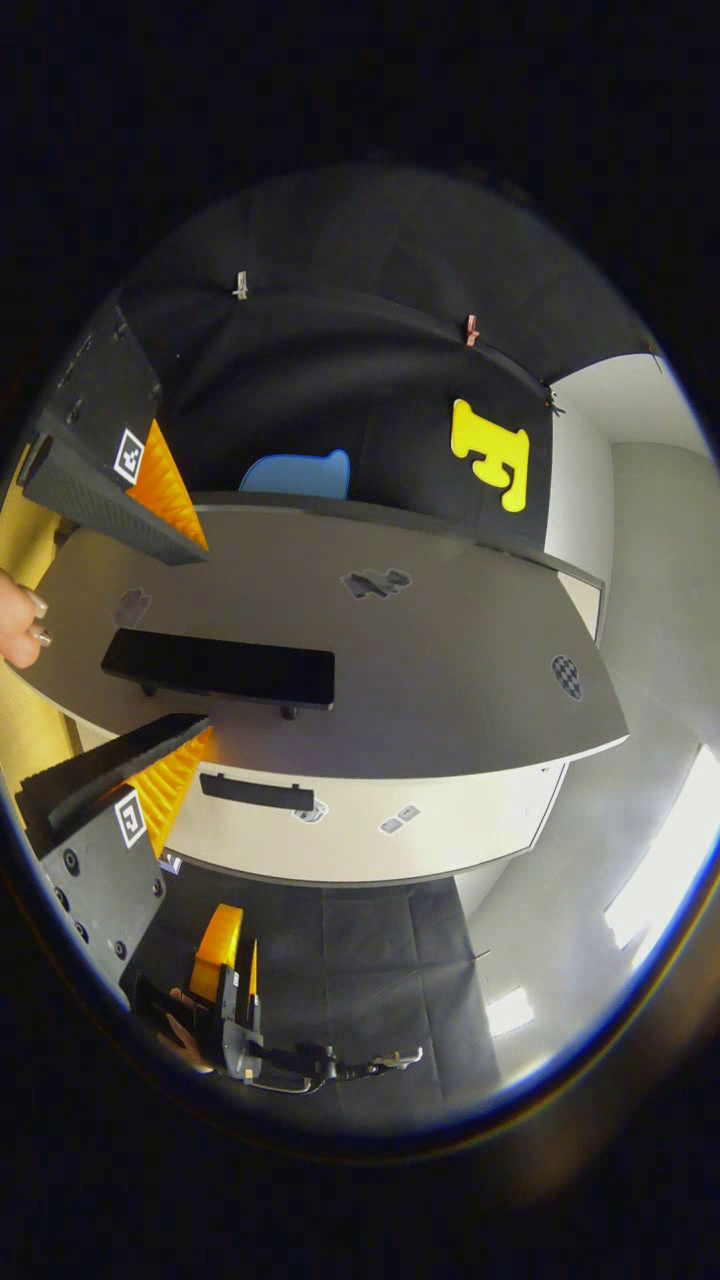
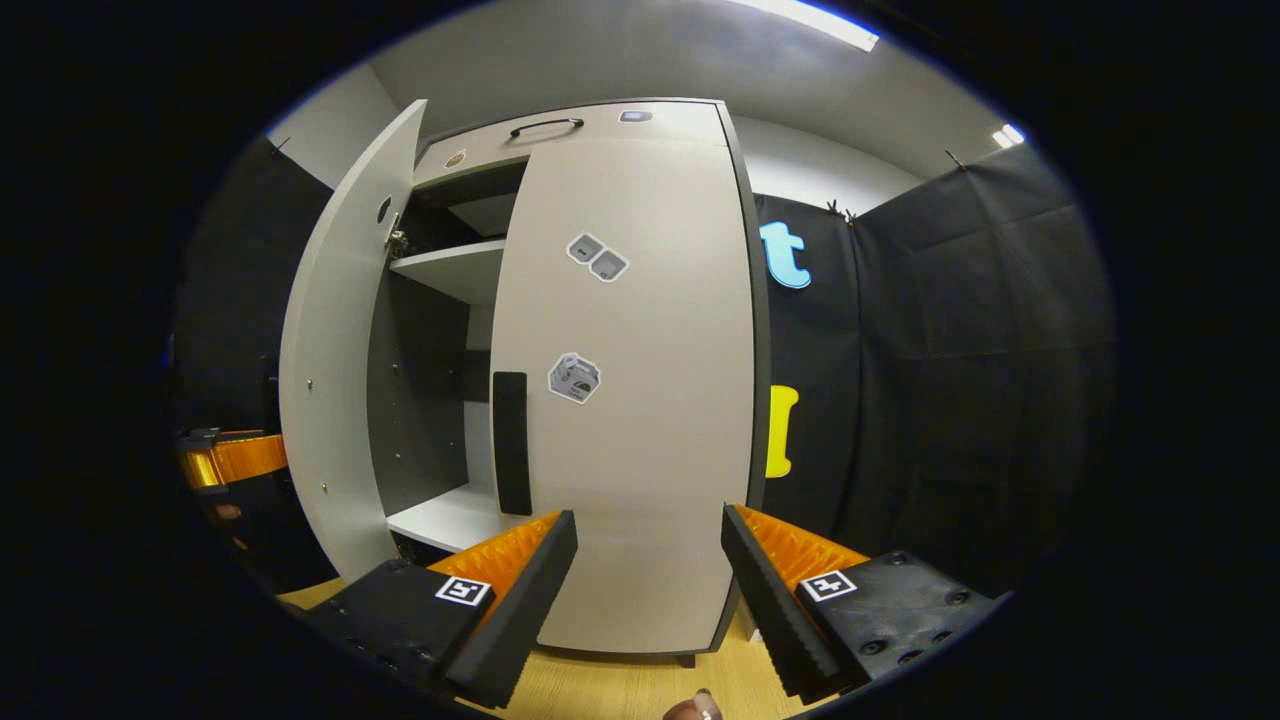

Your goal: Grasp the bottle in the cabinet with the left hand and place it on the coaster, then close the right door with the right hand and the left door with the left hand.

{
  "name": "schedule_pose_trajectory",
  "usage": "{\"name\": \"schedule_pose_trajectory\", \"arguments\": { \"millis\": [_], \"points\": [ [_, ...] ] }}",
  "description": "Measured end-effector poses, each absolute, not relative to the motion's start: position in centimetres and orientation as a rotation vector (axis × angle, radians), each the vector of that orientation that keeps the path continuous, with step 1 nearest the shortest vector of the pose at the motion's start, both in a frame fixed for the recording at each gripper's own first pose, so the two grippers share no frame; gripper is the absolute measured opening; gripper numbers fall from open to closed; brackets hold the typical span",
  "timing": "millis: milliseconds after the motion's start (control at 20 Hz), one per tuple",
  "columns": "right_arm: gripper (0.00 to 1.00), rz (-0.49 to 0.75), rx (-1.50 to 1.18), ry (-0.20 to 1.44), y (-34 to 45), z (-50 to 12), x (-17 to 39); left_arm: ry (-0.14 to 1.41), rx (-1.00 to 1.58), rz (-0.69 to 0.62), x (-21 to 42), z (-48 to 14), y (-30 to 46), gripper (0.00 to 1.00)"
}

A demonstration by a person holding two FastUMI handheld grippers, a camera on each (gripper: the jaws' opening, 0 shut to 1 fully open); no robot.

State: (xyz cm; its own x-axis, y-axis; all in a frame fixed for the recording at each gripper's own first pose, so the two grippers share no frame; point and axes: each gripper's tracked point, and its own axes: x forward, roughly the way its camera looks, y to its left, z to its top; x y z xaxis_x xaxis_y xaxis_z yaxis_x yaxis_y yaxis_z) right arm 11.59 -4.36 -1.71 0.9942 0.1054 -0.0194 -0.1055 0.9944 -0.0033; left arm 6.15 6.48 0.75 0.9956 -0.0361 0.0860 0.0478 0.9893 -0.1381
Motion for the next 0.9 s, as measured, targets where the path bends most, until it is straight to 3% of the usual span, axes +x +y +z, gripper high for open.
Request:
{"name": "schedule_pose_trajectory", "arguments": {
  "millis": [400, 900],
  "points": [
    [0.96, 0.091, 0.007, 0.031, -4.7, -2.1, 10.9, -0.06, -0.091, -0.08, 5.5, 0.3, 4.7, 0.95],
    [0.96, 0.101, 0.003, 0.017, -3.6, -1.3, 8.7, -0.051, -0.07, -0.03, 4.5, 0.1, 5.7, 0.95]
  ]
}}
